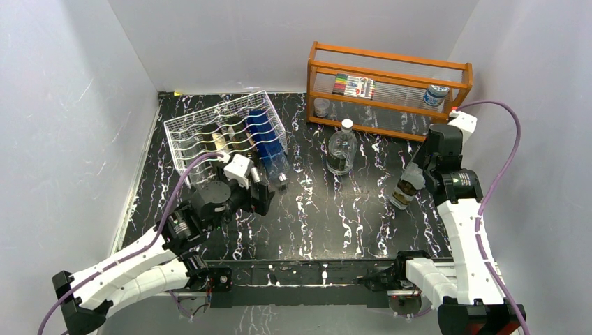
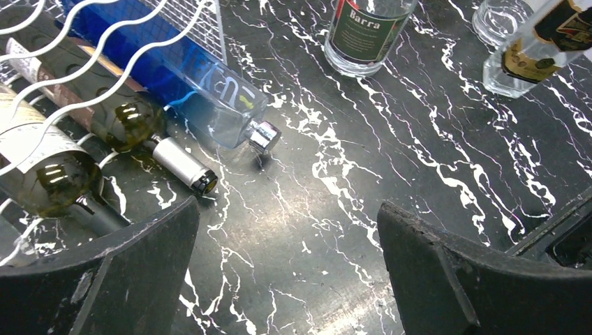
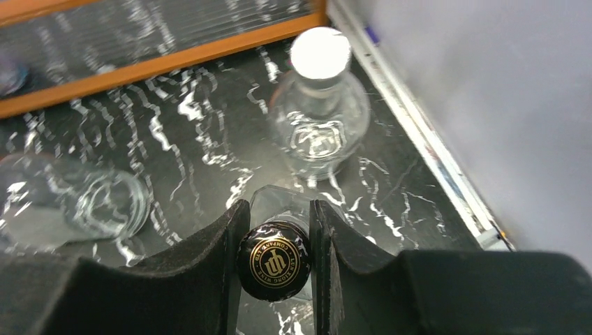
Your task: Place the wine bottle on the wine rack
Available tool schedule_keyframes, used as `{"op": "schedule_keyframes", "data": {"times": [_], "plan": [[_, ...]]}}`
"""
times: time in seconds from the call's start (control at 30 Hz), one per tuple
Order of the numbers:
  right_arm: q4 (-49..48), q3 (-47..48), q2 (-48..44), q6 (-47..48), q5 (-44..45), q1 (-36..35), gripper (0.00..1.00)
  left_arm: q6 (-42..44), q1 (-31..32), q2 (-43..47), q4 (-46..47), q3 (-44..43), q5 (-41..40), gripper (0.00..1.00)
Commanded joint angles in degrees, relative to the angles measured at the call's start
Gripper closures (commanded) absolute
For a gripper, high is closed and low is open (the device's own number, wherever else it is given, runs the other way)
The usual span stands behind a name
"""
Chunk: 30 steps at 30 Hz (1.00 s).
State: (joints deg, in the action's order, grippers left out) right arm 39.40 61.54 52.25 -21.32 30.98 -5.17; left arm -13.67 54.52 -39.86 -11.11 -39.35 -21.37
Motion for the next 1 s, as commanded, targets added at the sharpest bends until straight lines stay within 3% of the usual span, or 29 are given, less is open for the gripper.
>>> {"op": "schedule_keyframes", "data": {"times": [0.0, 0.4, 0.5, 0.83, 0.97], "plan": [[-2.1, 2.1, 0.3, 0.6, -18.2, 0.0, 1.00, 0.4, 0.0, -1.3, 3.2, -0.9, 2.8, 0.02], [-11.9, -4.5, -1.5, 1.0, -46.1, 0.0, 1.00, 2.0, 0.0, -6.4, 8.6, 0.2, 7.6, 0.02], [-18.9, -9.2, -2.7, -0.6, -53.8, 0.1, 1.00, 2.3, 0.0, -7.9, 10.2, 0.3, 8.3, 0.02], [-31.9, -19.7, -3.6, -8.8, -64.0, 0.0, 1.00, 3.2, 0.0, -12.4, 12.0, -0.1, 10.3, 0.02], [-35.8, -22.1, -3.7, -11.4, -68.2, 0.0, 1.00, 7.2, 0.0, -14.1, 12.0, -0.5, 14.0, 0.02]]}}
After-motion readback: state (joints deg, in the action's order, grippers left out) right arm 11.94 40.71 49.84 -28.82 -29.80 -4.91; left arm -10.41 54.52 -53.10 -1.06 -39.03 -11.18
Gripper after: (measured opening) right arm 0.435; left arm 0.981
